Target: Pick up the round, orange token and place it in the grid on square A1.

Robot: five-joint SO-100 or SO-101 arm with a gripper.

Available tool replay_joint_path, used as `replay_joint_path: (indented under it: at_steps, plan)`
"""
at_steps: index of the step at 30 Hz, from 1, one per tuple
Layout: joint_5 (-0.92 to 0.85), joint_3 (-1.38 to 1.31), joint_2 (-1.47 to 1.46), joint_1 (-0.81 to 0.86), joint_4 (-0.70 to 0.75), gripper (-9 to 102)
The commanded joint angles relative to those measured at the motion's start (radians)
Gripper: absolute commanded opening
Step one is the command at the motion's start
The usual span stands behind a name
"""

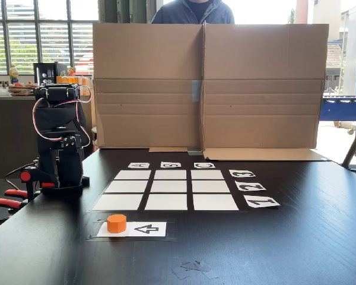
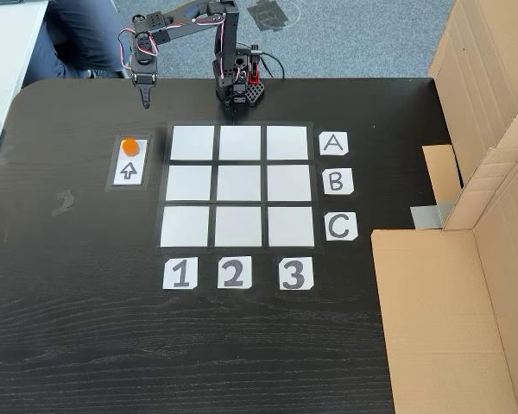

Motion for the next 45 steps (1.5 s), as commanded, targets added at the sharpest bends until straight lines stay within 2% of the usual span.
replay_joint_path:
  at_steps: [1, 15, 45]
  plan:
    - [0.008, -0.08, -0.035, -0.044, -0.005, 19]
    - [0.077, -0.301, -0.281, -0.175, 0.006, 25]
    - [0.115, -0.629, -0.658, -0.233, 0.006, 29]
